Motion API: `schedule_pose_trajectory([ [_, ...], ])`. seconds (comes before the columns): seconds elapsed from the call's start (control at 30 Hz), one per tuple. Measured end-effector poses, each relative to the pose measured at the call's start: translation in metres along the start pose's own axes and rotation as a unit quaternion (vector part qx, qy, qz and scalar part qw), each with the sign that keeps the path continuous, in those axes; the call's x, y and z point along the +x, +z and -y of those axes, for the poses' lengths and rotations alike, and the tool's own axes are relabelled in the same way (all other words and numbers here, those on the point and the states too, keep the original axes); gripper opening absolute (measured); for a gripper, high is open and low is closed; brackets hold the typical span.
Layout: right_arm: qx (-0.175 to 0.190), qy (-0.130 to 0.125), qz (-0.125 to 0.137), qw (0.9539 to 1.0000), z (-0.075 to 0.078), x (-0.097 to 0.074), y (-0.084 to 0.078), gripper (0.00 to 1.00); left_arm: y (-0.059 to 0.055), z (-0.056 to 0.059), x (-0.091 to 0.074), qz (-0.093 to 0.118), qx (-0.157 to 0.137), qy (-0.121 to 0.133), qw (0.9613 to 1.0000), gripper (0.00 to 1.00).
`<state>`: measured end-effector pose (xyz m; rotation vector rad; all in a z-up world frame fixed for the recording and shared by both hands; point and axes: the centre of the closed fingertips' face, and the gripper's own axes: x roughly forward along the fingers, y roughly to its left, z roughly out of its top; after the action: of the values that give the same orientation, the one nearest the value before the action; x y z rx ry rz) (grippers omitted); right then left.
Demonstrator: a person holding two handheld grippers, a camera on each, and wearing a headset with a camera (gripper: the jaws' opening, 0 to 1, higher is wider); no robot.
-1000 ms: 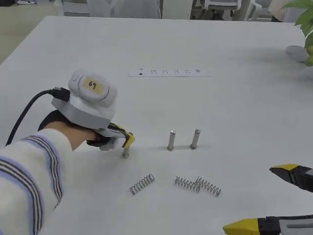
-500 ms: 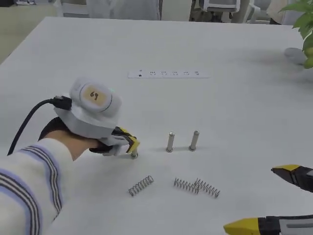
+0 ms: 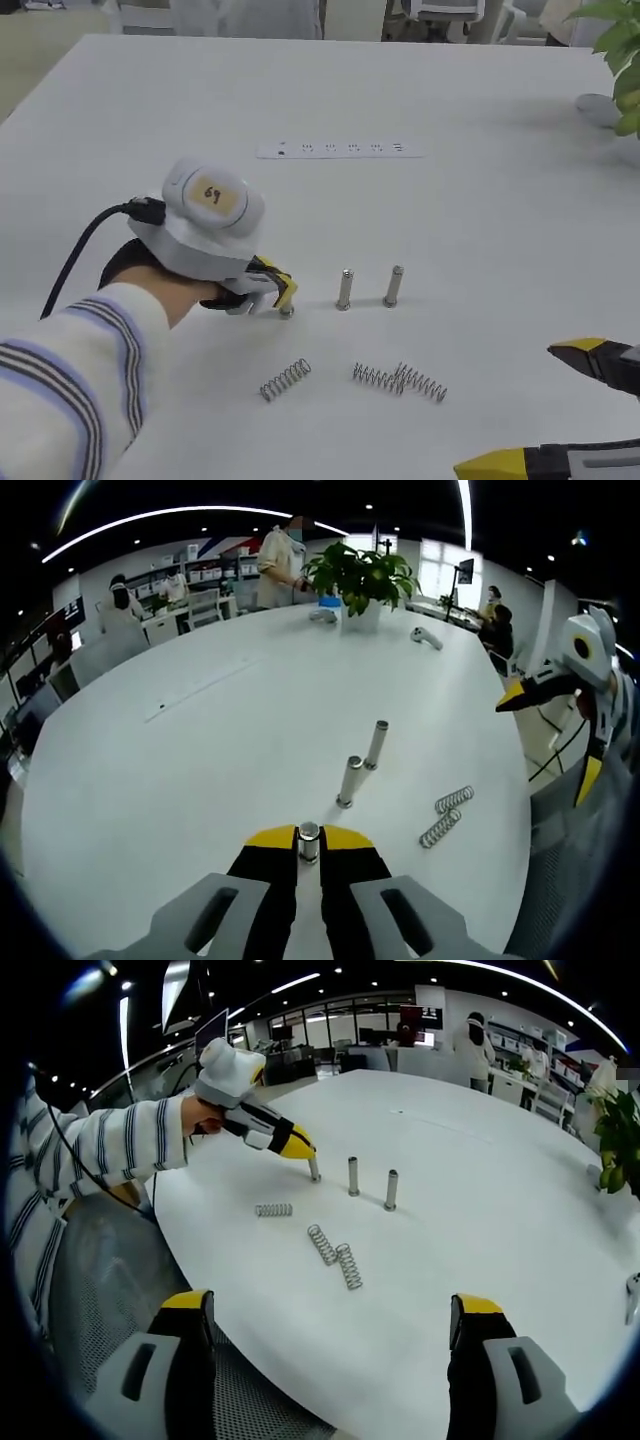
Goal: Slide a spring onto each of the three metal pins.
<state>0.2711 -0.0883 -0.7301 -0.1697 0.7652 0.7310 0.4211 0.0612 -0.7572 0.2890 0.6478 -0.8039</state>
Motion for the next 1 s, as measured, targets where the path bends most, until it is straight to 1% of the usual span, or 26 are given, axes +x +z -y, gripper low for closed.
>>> schedule_pose_trajectory([
  [0.1, 0.003, 0.001, -0.001, 1.0, 0.0001, 0.0001, -0.0005, 0.97, 0.0027, -0.0008, 0.0023, 0.002, 0.004, 0.004, 1.0, 0.0],
  [0.17, 0.005, 0.002, -0.001, 1.0, 0.0002, 0.0001, -0.0009, 0.97, 0.0029, -0.0017, 0.004, 0.001, 0.002, 0.006, 1.0, 0.0],
  [0.27, 0.007, 0.002, -0.001, 1.0, 0.0009, -0.0003, -0.0018, 0.97, 0.0002, -0.0029, 0.0068, -0.002, -0.003, 0.006, 1.0, 0.0],
  [0.37, 0.007, 0.0, -0.002, 1.0, 0.002, -0.0008, -0.0026, 0.97, -0.003, -0.0036, 0.0071, -0.007, 0.008, 0.01, 0.9999, 0.0],
  [0.4, 0.008, 0.001, -0.002, 1.0, 0.0018, -0.0007, -0.003, 0.97, -0.0044, -0.0023, 0.0061, -0.008, 0.01, 0.011, 0.9999, 0.0],
  [0.43, 0.01, 0.004, -0.003, 0.9999, 0.0009, -0.0006, -0.0039, 0.96, -0.003, -0.0019, 0.0056, -0.003, 0.012, 0.01, 0.9999, 0.0],
  [0.57, 0.012, 0.005, -0.003, 0.9999, 0.0001, -0.0005, -0.0053, 0.96, -0.0028, -0.0024, 0.0048, 0.003, 0.006, 0.009, 0.9999, 0.0],
  [0.7, 0.015, 0.004, -0.002, 0.9999, 0.0009, 0.0007, -0.0059, 0.96, -0.0027, -0.0026, 0.0048, 0.005, 0.006, 0.007, 0.9999, 0.0],
  [0.87, 0.018, 0.01, 0.004, 0.9998, -0.0023, 0.0006, -0.004, 0.96, -0.002, -0.0038, 0.0067, 0.01, 0.007, 0.005, 0.9999, 0.0],
  [0.93, 0.017, 0.009, 0.003, 0.9998, -0.0021, 0.0004, -0.0047, 0.96, -0.0016, -0.0033, 0.007, 0.01, 0.012, 0.005, 0.9999, 0.0],
  [1.0, 0.018, 0.009, 0.001, 0.9998, -0.0023, 0.0, -0.0055, 0.96, -0.0013, -0.0029, 0.0074, 0.011, 0.026, 0.006, 0.9996, 0.0],
])
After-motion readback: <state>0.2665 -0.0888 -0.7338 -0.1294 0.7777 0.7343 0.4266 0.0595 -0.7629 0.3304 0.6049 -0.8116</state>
